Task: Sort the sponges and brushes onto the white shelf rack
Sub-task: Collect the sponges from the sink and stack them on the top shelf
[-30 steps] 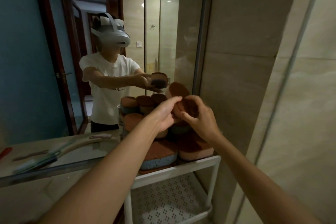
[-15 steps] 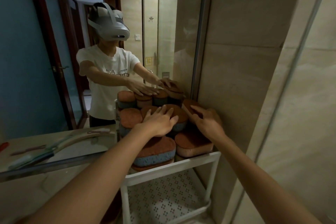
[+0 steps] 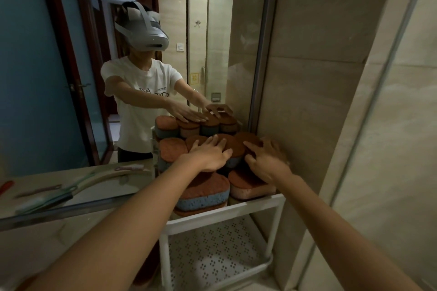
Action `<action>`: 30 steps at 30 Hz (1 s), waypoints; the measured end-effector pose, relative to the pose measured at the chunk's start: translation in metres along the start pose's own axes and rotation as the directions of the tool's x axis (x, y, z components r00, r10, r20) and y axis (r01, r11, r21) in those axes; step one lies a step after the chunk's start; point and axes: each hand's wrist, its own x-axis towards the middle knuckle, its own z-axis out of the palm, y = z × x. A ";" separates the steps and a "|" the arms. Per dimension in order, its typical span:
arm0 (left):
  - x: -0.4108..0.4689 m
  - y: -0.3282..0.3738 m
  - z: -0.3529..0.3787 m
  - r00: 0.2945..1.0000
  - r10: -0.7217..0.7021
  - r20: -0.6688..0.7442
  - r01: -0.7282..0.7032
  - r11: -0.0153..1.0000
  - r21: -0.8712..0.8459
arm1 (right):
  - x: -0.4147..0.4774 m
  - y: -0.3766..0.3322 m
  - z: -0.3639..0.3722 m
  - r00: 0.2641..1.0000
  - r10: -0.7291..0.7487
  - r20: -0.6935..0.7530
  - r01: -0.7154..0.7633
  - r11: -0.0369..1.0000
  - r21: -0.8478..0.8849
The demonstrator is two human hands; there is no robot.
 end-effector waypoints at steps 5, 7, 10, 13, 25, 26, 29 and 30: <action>-0.010 0.001 -0.015 0.978 -0.028 -0.205 -0.056 0.918 -0.393 | -0.011 -0.020 -0.017 0.983 -0.025 -0.184 0.065 0.975 0.215; -0.032 -0.002 -0.024 0.917 -0.106 -0.385 -0.111 0.859 -0.500 | -0.023 -0.040 -0.016 0.942 -0.068 -0.327 0.155 0.956 0.248; -0.083 -0.022 -0.023 0.774 -0.258 -0.578 -0.170 0.795 -0.583 | -0.054 -0.078 0.000 0.870 -0.081 -0.486 0.270 0.904 0.332; -0.136 -0.058 0.008 0.671 -0.440 -0.597 -0.105 0.740 -0.664 | -0.089 -0.126 0.033 0.846 -0.122 -0.520 0.382 0.818 0.429; -0.243 -0.168 0.271 0.672 -0.723 0.160 0.647 0.468 -0.602 | -0.205 -0.158 0.297 0.754 -0.306 0.581 0.080 0.921 0.381; -0.244 -0.172 0.283 0.665 -0.715 0.213 0.683 0.468 -0.560 | -0.207 -0.154 0.313 0.703 -0.290 0.650 0.060 0.934 0.351; -0.236 -0.189 0.309 0.665 -0.691 0.282 0.713 0.476 -0.515 | -0.202 -0.155 0.342 0.621 -0.242 0.746 0.032 0.958 0.284; -0.229 -0.196 0.316 0.680 -0.674 0.288 0.709 0.506 -0.491 | -0.197 -0.156 0.351 0.610 -0.238 0.756 0.048 0.963 0.265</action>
